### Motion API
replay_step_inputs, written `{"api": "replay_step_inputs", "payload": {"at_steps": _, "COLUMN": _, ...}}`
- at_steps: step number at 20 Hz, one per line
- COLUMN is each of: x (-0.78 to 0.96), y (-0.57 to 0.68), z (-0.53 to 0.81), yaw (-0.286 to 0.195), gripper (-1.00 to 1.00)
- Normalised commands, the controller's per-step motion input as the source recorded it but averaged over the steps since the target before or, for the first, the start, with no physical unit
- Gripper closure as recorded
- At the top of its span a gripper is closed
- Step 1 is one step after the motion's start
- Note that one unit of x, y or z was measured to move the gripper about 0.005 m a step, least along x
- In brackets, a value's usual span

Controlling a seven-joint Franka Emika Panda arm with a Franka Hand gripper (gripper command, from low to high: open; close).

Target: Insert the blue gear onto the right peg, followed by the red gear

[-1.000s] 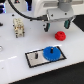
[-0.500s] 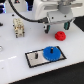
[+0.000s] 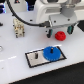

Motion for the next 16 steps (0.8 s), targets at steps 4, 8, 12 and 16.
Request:
{"api": "replay_step_inputs", "payload": {"at_steps": 4, "x": -0.13, "y": 0.17, "z": -0.3, "yaw": 0.0, "gripper": -1.0}}
{"api": "replay_step_inputs", "payload": {"at_steps": 8, "x": -0.08, "y": 0.16, "z": -0.13, "yaw": 0.0, "gripper": 1.0}}
{"api": "replay_step_inputs", "payload": {"at_steps": 12, "x": -0.05, "y": 0.11, "z": -0.08, "yaw": 0.0, "gripper": 1.0}}
{"api": "replay_step_inputs", "payload": {"at_steps": 16, "x": 0.13, "y": 0.02, "z": 0.03, "yaw": 0.0, "gripper": 1.0}}
